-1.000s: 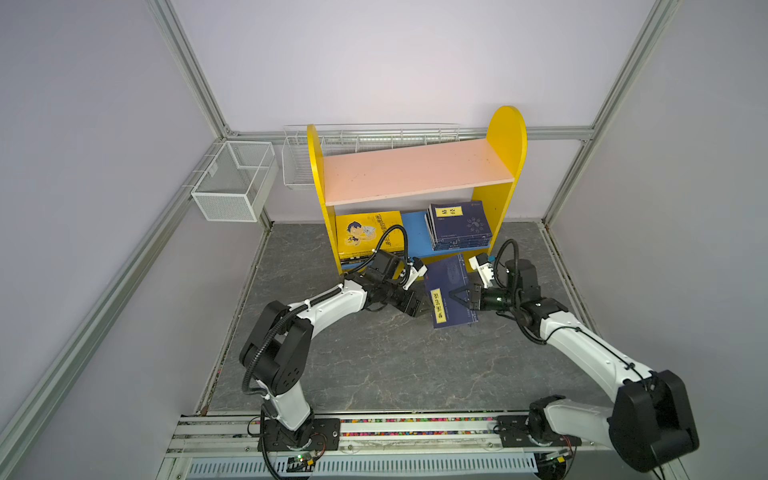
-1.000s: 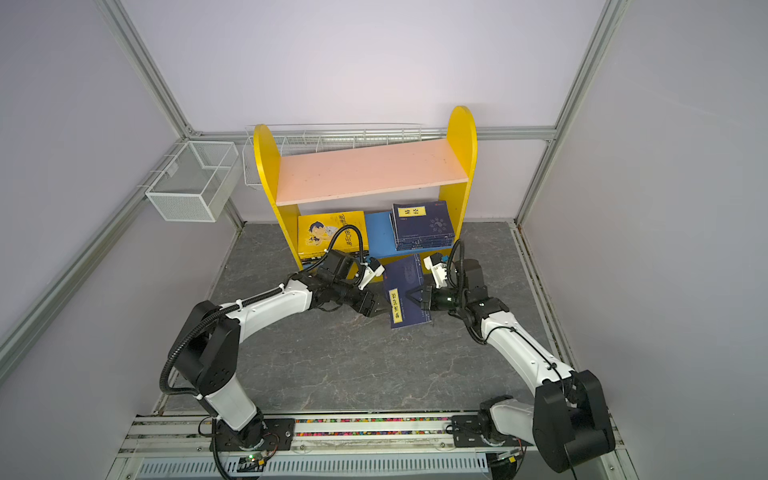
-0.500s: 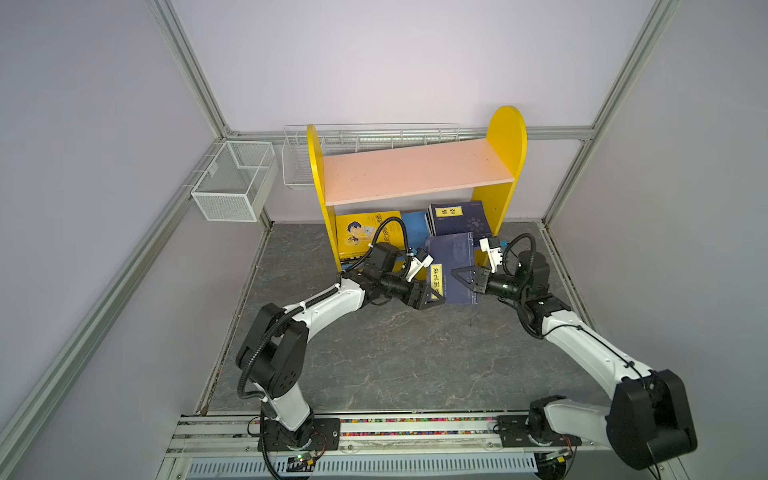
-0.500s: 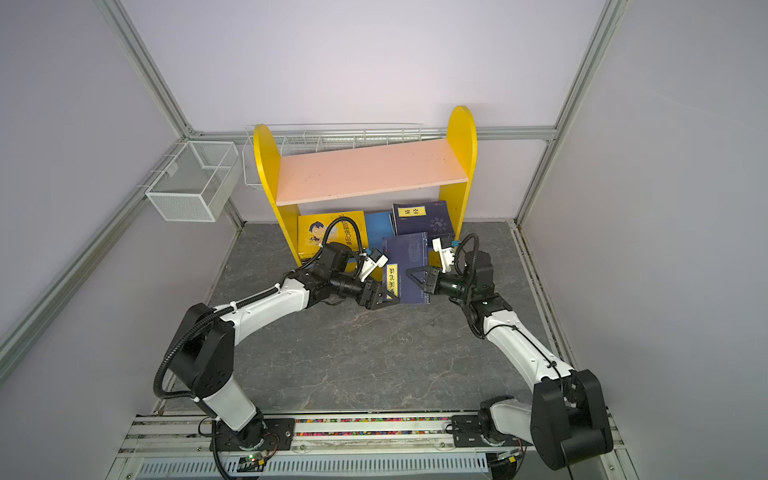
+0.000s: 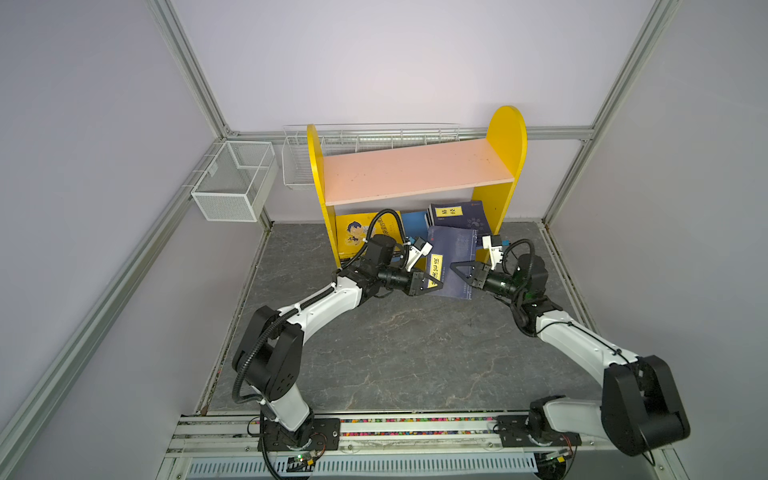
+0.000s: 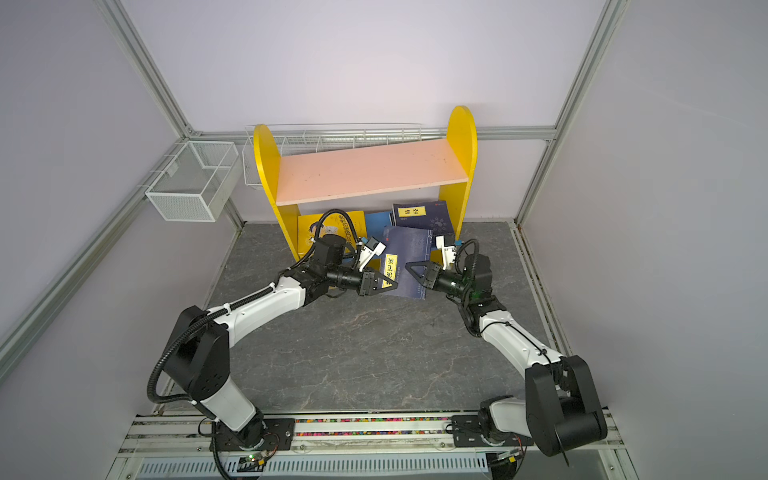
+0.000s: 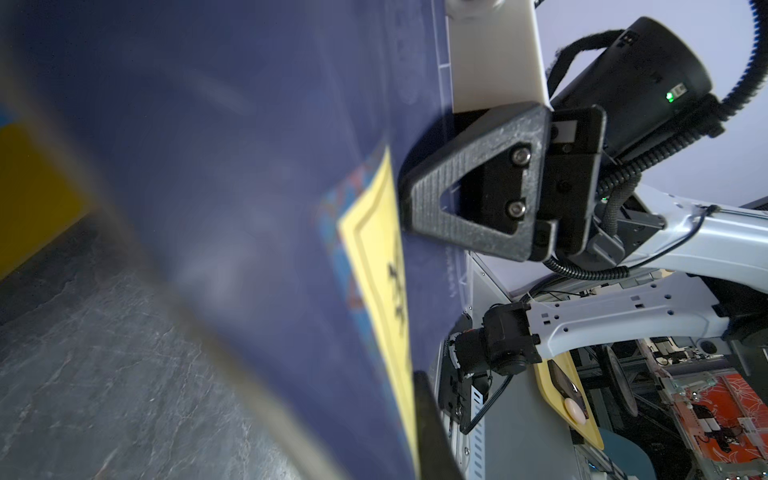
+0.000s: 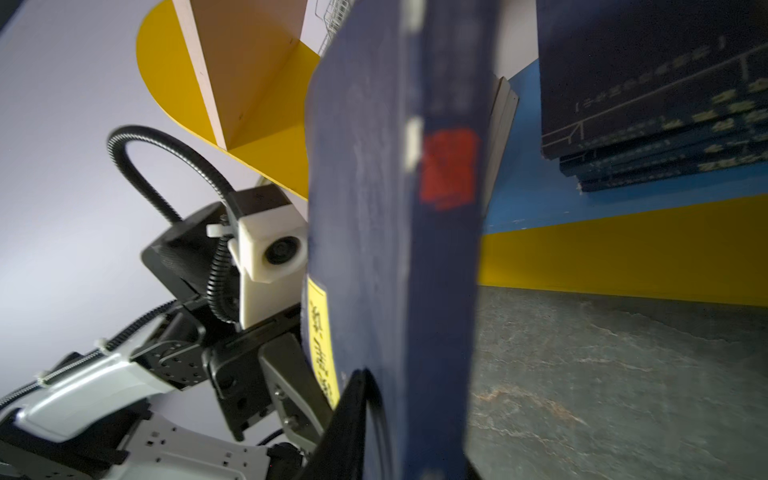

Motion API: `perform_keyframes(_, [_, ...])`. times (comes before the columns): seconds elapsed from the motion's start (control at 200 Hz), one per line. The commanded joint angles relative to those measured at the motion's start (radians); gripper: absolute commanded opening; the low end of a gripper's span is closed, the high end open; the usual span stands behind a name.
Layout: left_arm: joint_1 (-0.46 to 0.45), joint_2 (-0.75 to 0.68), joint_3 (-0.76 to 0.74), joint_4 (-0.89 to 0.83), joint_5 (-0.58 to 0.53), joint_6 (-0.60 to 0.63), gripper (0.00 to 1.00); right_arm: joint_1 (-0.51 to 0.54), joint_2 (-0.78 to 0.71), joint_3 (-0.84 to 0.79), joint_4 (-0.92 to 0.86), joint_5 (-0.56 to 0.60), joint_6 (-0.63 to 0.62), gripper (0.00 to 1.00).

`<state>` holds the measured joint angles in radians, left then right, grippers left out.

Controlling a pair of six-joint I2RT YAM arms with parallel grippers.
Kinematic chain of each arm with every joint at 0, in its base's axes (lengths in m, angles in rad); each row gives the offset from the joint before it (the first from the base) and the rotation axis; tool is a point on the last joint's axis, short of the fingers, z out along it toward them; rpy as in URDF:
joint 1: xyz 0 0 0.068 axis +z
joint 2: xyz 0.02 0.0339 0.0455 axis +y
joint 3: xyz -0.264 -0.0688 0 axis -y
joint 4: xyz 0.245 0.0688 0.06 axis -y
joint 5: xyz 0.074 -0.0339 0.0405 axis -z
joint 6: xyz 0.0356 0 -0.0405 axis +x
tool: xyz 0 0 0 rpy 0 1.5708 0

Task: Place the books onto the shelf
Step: 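Lift the last dark blue book upright and carry it toward the shelf with both grippers, then raise the dark blue book and tilt it onto the shelf stack with both grippers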

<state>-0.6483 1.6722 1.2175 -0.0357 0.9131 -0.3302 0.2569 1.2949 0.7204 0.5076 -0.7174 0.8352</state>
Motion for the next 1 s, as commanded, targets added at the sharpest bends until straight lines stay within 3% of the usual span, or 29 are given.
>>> perform_keyframes(0.0, [0.007,-0.055,0.018,0.011,0.011,0.037,0.00,-0.007,-0.049,0.045,-0.186,0.044,-0.121,0.43])
perform_keyframes(0.11, [0.007,-0.051,0.041,-0.116,0.048,0.127,0.00,-0.032,-0.072,0.091,-0.284,0.047,-0.179,0.52])
perform_keyframes(0.38, [0.007,-0.063,0.093,-0.411,0.039,0.346,0.00,-0.074,-0.070,0.130,-0.280,-0.125,-0.207,0.47])
perform_keyframes(0.905, [0.021,-0.073,0.109,-0.415,0.053,0.367,0.00,-0.044,-0.143,0.043,-0.357,-0.264,-0.234,0.26])
perform_keyframes(0.995, [0.024,-0.074,0.109,-0.400,0.047,0.357,0.00,-0.015,-0.149,0.038,-0.372,-0.265,-0.247,0.16])
